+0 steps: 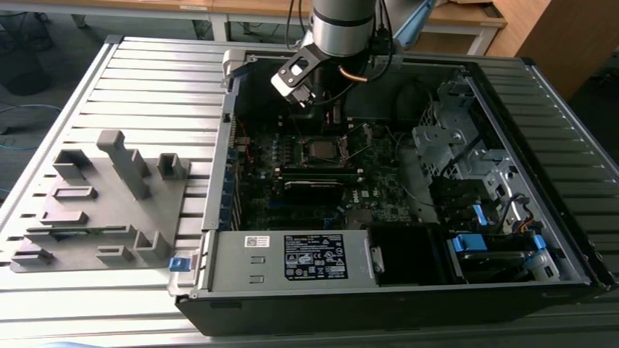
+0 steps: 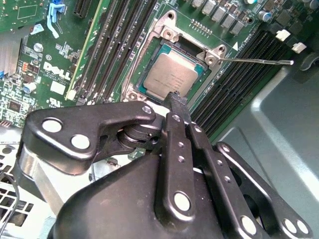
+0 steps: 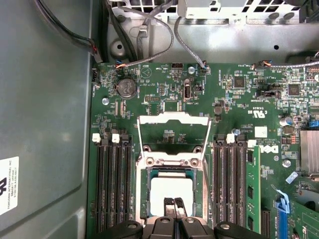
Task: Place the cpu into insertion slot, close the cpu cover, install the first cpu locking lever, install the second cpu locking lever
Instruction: 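Close the cpu cover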
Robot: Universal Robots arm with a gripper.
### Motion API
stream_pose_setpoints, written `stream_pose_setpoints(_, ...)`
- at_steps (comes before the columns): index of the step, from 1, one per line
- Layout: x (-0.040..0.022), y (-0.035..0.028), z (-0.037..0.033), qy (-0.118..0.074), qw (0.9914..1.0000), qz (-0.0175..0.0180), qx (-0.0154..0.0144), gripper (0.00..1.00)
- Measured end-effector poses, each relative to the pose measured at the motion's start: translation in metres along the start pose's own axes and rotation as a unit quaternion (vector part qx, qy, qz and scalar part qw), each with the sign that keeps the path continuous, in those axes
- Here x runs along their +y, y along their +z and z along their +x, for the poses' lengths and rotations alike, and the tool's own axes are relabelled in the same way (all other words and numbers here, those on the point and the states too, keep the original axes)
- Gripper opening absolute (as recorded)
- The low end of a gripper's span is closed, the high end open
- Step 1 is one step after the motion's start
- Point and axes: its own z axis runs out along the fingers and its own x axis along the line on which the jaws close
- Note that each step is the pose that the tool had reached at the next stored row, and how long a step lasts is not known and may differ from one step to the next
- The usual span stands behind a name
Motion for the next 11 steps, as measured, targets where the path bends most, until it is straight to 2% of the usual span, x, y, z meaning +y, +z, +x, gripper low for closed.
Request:
stream_pose_setpoints(5, 0.0001, -0.001, 0.0001, 0.0, 1.0, 0.0, -0.0001, 0.11)
stream_pose_setpoints(11, 0.0004, -0.0065, 0.0002, 0.0, 1.0, 0.0, 0.0, 0.11)
